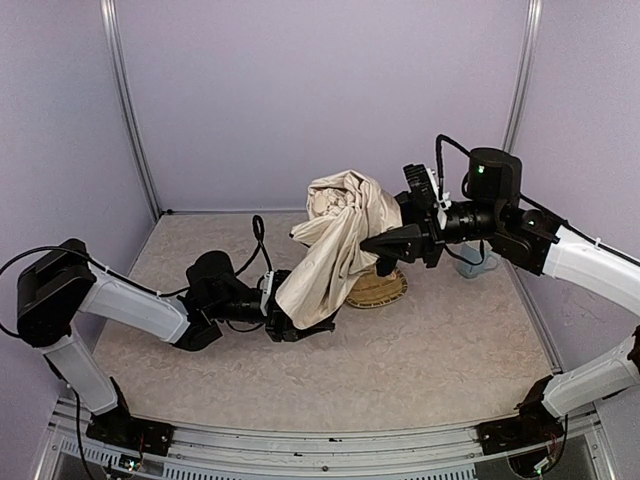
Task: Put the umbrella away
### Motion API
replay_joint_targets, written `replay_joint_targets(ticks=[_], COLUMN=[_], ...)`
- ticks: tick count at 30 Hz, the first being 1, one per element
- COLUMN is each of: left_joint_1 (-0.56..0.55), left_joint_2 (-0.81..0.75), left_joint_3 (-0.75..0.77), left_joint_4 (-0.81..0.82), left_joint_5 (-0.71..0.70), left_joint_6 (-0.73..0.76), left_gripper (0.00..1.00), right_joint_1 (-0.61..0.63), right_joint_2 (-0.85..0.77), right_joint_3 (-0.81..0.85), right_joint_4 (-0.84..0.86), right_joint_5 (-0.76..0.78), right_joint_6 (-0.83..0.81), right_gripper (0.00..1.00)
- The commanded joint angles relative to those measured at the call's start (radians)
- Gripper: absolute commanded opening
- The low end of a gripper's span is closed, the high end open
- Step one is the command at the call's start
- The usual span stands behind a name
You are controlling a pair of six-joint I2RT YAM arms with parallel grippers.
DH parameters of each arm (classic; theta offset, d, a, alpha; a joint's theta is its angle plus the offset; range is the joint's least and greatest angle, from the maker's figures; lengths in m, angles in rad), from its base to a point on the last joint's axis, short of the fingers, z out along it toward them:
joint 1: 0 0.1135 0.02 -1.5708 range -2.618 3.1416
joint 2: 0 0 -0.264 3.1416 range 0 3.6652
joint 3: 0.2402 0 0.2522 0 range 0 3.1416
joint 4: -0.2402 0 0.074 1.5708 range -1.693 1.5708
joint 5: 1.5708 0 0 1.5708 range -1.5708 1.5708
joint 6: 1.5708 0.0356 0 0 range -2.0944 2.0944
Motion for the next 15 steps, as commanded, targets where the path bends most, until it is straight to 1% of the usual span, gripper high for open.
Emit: replay_joint_targets(ticks=[1, 2, 3, 6, 8, 13, 15], left_joint_1=[0.003, 0.004, 0.007, 0.03, 0.055, 0.132, 0.136], left_joint_2=[0.02, 0.02, 0.018, 0.006, -0.008, -0.063, -0.097], left_joint_3=[0.034, 0.04, 0.041, 0.02, -0.007, -0.093, -0.125], left_joint_4=[-0.049, -0.068, -0.079, -0.091, -0.105, -0.26, -0.325], left_joint_5=[0.141, 0.147, 0.15, 0.132, 0.084, -0.037, -0.094], left_joint_6=[-0.018, -0.016, -0.013, -0.04, -0.053, 0.026, 0.073], left_gripper=[0.26, 0.1, 0.0, 0.0, 0.0, 0.0, 0.0], right_joint_1=[-0.007, -0.007, -0.007, -0.009, -0.009, -0.026, -0.041], right_joint_2=[0.001, 0.005, 0.01, 0.02, 0.019, 0.007, 0.003], right_joint_3=[0.056, 0.061, 0.066, 0.083, 0.097, 0.122, 0.131], right_joint_4=[0.002, -0.006, -0.012, -0.04, -0.068, -0.132, -0.153], right_joint_5=[0.028, 0.035, 0.043, 0.076, 0.11, 0.209, 0.24], right_joint_6=[-0.025, -0.027, -0.027, -0.029, -0.036, -0.05, -0.041], right_gripper=[0.0, 0.0, 0.0, 0.0, 0.0, 0.0, 0.0])
